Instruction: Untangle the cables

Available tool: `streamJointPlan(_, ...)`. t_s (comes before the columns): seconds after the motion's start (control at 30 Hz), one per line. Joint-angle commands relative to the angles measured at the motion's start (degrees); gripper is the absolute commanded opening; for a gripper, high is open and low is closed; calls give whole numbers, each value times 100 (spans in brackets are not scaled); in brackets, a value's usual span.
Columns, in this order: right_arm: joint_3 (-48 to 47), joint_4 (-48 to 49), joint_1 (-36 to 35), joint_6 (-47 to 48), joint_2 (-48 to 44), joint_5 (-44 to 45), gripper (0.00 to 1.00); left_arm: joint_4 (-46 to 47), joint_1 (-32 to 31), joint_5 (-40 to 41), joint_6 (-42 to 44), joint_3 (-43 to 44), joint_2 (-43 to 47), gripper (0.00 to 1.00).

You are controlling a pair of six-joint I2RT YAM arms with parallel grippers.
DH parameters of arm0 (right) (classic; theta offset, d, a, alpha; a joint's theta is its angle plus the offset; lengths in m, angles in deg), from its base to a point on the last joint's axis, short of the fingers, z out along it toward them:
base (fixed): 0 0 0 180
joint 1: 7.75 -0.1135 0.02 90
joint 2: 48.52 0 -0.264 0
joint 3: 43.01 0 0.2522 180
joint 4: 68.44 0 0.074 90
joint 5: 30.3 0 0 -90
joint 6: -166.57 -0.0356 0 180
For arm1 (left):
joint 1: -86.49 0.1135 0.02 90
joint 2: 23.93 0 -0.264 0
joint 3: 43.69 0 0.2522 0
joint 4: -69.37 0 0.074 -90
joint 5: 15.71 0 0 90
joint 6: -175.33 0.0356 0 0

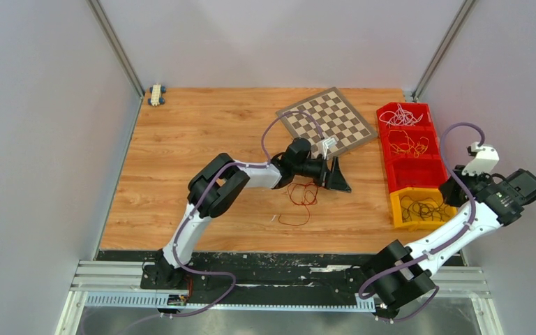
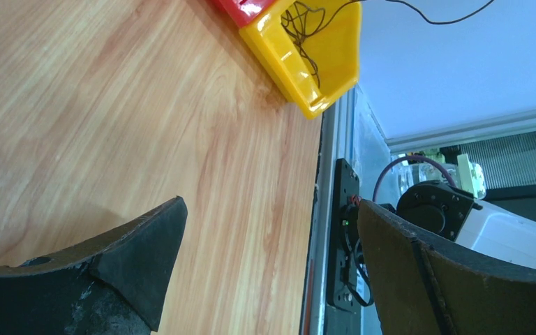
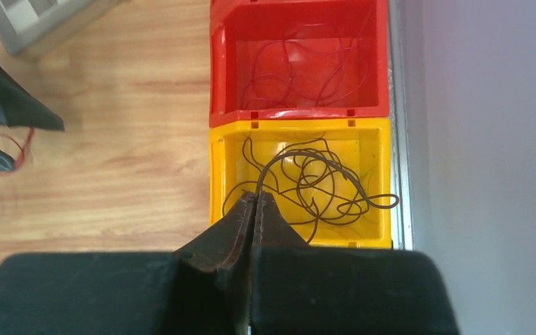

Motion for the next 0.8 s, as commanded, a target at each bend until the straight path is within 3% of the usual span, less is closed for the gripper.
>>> streamJointPlan(0.0,278,-171,-281,1297,45,-100,0,202,89,101,250,-340,582,100)
streamJointPlan(0.23,787,-253,-1413,1485,527,584,0,74,247,49,376,-596,853,100)
streamJointPlan(0.53,889,-73,-1561,1894,1325,1440,0,-180,427,100,582,-818,1110,100)
streamJointPlan(0.57,890,-73,-1561,1945,1366,1528,0,-211,432,105,596,-834,2639,100)
streamJointPlan(0.63,874,-86,-1563,1967,1419,1674,7,-264,443,103,647,-855,1352,100)
streamJointPlan(0.77,710,-200,-1562,1923,1436,1709,28,-415,466,90,768,-834,1207,100)
